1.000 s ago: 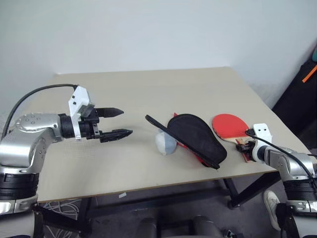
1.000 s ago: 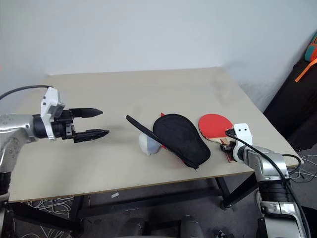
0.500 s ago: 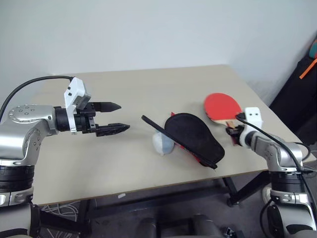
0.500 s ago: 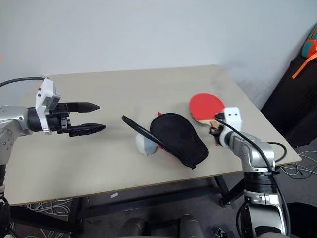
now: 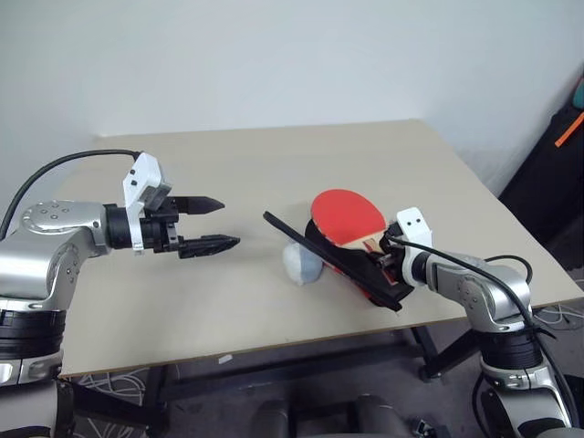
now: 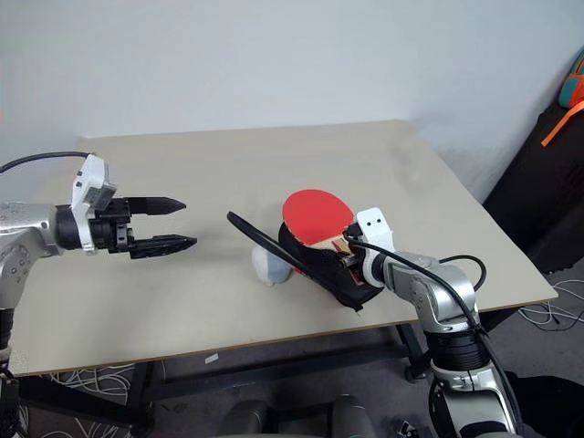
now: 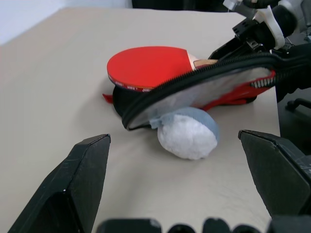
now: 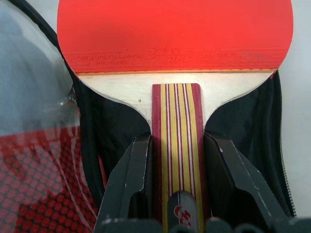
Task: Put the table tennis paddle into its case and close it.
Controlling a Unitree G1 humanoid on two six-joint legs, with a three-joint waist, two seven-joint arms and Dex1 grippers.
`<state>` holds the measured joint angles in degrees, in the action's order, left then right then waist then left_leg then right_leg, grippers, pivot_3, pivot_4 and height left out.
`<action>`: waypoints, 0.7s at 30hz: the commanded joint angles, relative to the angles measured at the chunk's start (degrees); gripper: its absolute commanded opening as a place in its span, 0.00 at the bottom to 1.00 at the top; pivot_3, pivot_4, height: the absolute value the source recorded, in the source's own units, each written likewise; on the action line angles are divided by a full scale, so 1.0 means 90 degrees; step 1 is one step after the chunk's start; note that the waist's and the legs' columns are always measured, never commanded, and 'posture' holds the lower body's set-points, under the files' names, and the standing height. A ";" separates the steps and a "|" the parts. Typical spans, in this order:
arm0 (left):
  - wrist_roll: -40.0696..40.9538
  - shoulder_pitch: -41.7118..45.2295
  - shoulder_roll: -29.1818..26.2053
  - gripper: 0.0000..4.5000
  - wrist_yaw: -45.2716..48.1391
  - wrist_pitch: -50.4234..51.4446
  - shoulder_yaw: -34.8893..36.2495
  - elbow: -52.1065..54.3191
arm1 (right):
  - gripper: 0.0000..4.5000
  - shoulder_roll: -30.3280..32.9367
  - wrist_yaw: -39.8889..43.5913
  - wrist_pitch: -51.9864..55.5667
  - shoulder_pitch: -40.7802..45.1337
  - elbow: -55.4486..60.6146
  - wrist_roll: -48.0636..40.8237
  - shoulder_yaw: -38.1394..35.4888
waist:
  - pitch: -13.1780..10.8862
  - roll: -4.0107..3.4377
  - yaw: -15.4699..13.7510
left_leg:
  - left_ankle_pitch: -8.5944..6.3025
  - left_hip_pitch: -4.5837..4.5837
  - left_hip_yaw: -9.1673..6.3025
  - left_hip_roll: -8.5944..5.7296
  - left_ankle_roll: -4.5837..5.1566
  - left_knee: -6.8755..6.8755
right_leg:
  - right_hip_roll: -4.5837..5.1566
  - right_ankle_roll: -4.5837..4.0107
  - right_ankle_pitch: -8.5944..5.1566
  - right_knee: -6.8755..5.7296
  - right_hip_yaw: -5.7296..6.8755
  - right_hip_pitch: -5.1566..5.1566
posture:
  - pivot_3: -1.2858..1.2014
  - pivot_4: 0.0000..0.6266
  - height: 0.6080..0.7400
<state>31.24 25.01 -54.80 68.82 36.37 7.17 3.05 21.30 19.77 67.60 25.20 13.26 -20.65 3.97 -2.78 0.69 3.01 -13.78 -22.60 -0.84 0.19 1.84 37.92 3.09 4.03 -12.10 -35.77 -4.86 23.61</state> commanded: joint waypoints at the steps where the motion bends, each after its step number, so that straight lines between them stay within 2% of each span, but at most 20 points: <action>1: 0.0058 0.0022 -0.0039 1.00 -0.0061 -0.0037 0.0163 0.0256 | 0.24 0.0007 0.0094 -0.0235 -0.0088 0.0112 0.0049 0.0185 | 0.0000 0.0003 0.0000 | 0.0000 0.0000 -0.0001 0.0001 0.0000 0.0000 | -0.0001 0.0000 0.0000 0.0000 0.0001 0.0000 | 0.52 0.00 1.00; 11: 0.0103 0.0022 0.0000 1.00 -0.0160 0.0033 0.0151 0.0305 | 0.24 -0.0215 -0.0022 -0.0533 -0.0201 -0.0453 0.0236 0.0284 | 0.0001 0.0004 0.0004 | 0.0000 0.0002 0.0003 0.0004 -0.0001 0.0000 | -0.0005 -0.0001 0.0001 0.0000 -0.0002 0.0000 | 0.52 0.00 1.00; 21: 0.0036 0.0166 0.0107 1.00 -0.0247 0.0017 0.0067 0.0186 | 0.24 -0.0215 -0.0188 -0.0925 0.0384 -0.1177 0.0471 0.0025 | 0.0000 0.0004 0.0008 | -0.0001 0.0001 0.0005 0.0004 -0.0002 -0.0001 | -0.0005 -0.0003 0.0003 0.0001 -0.0004 0.0002 | 0.52 0.00 1.00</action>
<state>31.42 25.06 -53.72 66.76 36.99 7.18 4.44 19.10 18.48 61.37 26.32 1.44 -16.83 6.78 -2.78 0.73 3.08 -13.79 -22.60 -0.80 0.22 1.83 37.91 3.04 4.01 -12.07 -35.76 -4.90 23.62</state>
